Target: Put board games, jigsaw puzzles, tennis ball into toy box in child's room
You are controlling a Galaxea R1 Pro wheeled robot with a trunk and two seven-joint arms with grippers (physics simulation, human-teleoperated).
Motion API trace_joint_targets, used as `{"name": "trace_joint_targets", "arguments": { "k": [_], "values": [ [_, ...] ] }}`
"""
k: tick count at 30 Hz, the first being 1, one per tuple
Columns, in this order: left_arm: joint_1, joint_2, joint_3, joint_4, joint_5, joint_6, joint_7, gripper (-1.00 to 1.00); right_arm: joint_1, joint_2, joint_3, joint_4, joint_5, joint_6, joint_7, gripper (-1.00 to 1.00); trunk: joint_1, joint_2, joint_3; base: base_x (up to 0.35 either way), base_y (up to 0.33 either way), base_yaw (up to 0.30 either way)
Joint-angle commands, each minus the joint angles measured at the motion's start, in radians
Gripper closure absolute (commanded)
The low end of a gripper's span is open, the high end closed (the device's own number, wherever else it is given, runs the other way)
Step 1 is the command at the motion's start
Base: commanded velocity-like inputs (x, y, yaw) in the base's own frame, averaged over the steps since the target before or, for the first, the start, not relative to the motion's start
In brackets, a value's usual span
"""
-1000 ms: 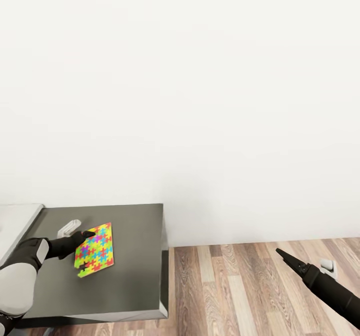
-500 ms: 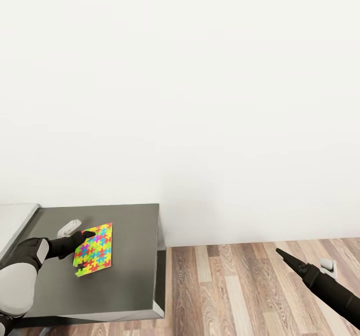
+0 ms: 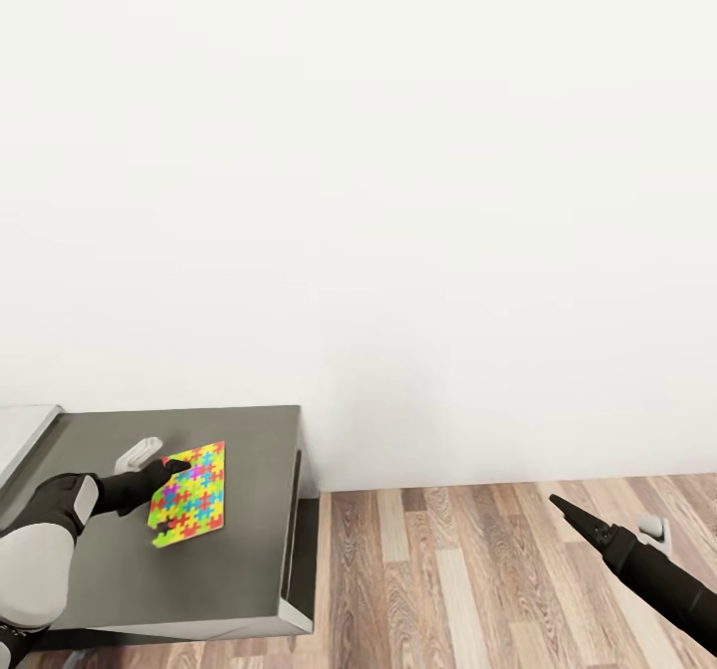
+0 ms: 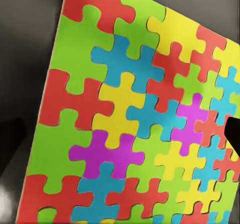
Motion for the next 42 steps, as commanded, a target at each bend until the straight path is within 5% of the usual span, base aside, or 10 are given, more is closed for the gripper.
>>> {"name": "trace_joint_targets", "arguments": {
  "k": [1, 42],
  "values": [
    [-0.001, -0.001, 0.007, 0.025, -0.017, 0.005, -0.007, -1.00, 0.000, 0.000, -0.001, 0.000, -0.002, 0.005, 0.001, -1.00, 0.001, -0.001, -0.002, 0.000, -0.100, 0.000],
    [-0.001, -0.001, 0.007, 0.024, -0.017, 0.005, -0.007, -1.00, 0.000, -0.001, -0.001, 0.000, -0.003, 0.005, 0.001, -1.00, 0.001, -0.001, -0.002, 0.000, -0.143, 0.000]
  ]
}}
